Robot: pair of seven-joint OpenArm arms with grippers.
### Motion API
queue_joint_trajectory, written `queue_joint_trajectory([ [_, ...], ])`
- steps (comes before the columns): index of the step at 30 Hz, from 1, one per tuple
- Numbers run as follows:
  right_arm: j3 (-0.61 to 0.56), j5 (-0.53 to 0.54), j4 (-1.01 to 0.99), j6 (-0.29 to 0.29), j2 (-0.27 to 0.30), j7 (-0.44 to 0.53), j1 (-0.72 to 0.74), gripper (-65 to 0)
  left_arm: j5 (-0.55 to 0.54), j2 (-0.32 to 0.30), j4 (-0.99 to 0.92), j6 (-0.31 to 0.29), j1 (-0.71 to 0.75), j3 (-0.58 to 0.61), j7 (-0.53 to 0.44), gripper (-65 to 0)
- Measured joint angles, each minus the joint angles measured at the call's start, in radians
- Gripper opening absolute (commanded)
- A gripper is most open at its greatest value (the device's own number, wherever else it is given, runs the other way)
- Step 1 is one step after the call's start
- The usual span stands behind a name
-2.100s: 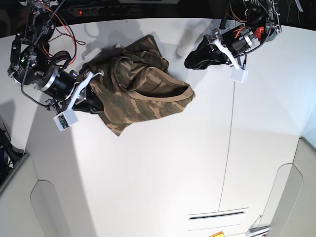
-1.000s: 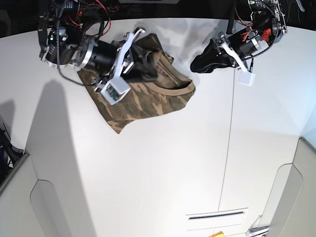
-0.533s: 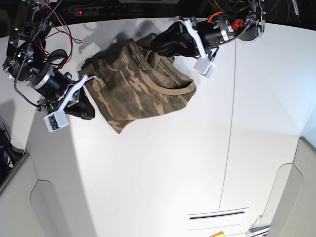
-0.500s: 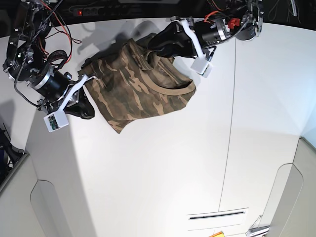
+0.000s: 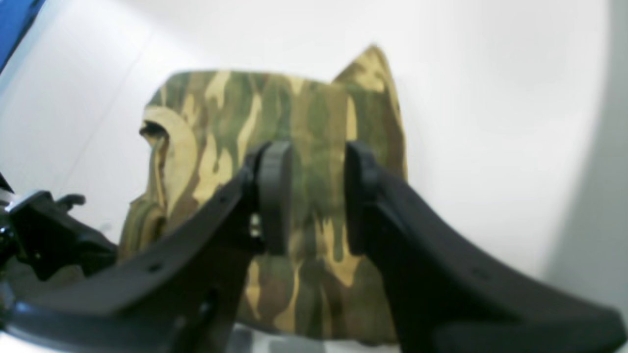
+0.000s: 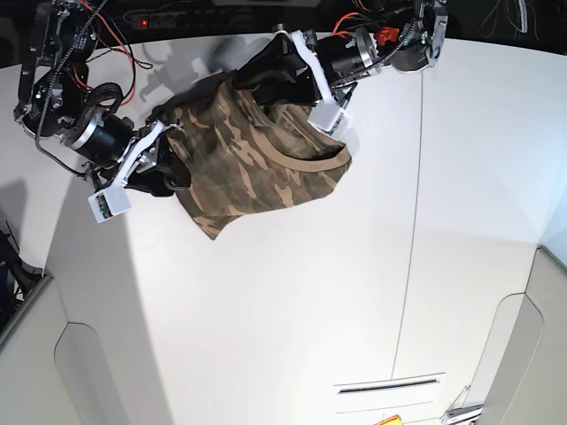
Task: Fold the T-shirt properly
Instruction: 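Grasp the bundle's collar edge with the left gripper beside the right gripper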
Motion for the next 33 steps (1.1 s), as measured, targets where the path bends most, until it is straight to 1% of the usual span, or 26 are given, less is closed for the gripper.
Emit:
queue_joint_trajectory([
  [2, 0.000, 0.000, -0.001, 0.000, 0.000, 0.000, 0.000, -46.7, 0.051, 0.036, 0.000, 0.001, -0.002, 0.000, 0.000, -32.9],
  [3, 0.000, 0.000, -0.001, 0.000, 0.000, 0.000, 0.000, -46.7, 0.087, 0.050, 0.000, 0.019, -0.003, 0.000, -0.005, -32.9],
  [4, 0.000, 0.003, -0.001, 0.000, 0.000, 0.000, 0.000, -46.7, 0.130, 0.065, 0.000, 0.021, -0.004, 0.000, -0.007, -32.9],
  [6, 0.000, 0.008, -0.001, 0.000, 0.000, -0.016, 0.000, -46.7, 0.183, 0.082, 0.000, 0.027, -0.003, 0.000, -0.007, -32.9],
  [9, 0.000, 0.011, -0.001, 0.000, 0.000, -0.034, 0.000, -46.7, 0.192, 0.091, 0.000, 0.028, -0.004, 0.000, -0.008, -32.9],
  [11, 0.000, 0.011, 0.000, 0.000, 0.000, -0.041, 0.000, -46.7, 0.191, 0.093, 0.000, 0.051, -0.004, 0.000, -0.016, -33.0],
  [13, 0.000, 0.011, 0.000, 0.000, 0.000, -0.041, 0.000, -46.7, 0.201, 0.093, 0.000, 0.058, -0.004, 0.000, -0.019, -34.3],
  [14, 0.000, 0.011, -0.001, 0.000, 0.000, -0.041, 0.000, -46.8, 0.219, 0.093, 0.000, 0.069, -0.004, 0.000, -0.027, -37.1],
  [15, 0.000, 0.011, 0.000, 0.000, 0.000, -0.041, 0.000, -46.8, 0.242, 0.093, 0.000, 0.072, -0.004, 0.000, -0.034, -41.5],
  [17, 0.000, 0.011, -0.001, 0.000, 0.000, -0.041, 0.000, -46.7, 0.267, 0.093, 0.000, 0.072, -0.003, 0.000, -0.039, -52.4],
  [19, 0.000, 0.011, -0.001, 0.000, 0.000, -0.041, 0.000, -46.7, 0.270, 0.093, 0.000, 0.072, -0.004, 0.000, -0.053, -63.3],
  [20, 0.000, 0.011, -0.001, 0.000, 0.000, -0.041, 0.000, -46.8, 0.269, 0.093, 0.000, 0.072, -0.004, 0.000, -0.052, -65.0],
  [22, 0.000, 0.011, -0.001, 0.000, 0.000, -0.041, 0.000, -46.8, 0.266, 0.093, 0.000, 0.072, -0.004, 0.000, -0.052, -65.0],
  [24, 0.000, 0.011, -0.001, 0.000, 0.000, -0.041, 0.000, -46.8, 0.231, 0.093, 0.000, 0.071, -0.003, 0.000, -0.037, -65.0],
  [26, 0.000, 0.011, -0.001, 0.000, 0.000, -0.041, 0.000, -46.8, 0.191, 0.093, 0.013, 0.024, -0.002, 0.000, 0.011, -65.0],
  [27, 0.000, 0.011, -0.002, 0.005, 0.000, -0.041, 0.000, -46.8, 0.178, 0.093, 0.025, 0.010, 0.000, 0.000, 0.029, -65.0],
  [29, 0.000, 0.010, -0.007, 0.016, 0.000, -0.038, 0.000, -47.6, 0.169, 0.093, 0.050, 0.008, 0.002, 0.000, 0.051, -65.0],
  [30, 0.000, 0.008, -0.010, 0.019, 0.000, -0.038, 0.000, -49.4, 0.169, 0.093, 0.062, 0.007, 0.002, 0.000, 0.058, -65.0],
  [31, 0.000, 0.009, -0.012, 0.019, 0.000, -0.037, 0.000, -52.5, 0.169, 0.093, 0.074, 0.007, 0.002, 0.000, 0.061, -65.0],
  [33, 0.000, 0.010, -0.012, 0.020, 0.000, -0.037, 0.000, -61.5, 0.169, 0.093, 0.100, 0.007, 0.002, 0.000, 0.061, -65.0],
])
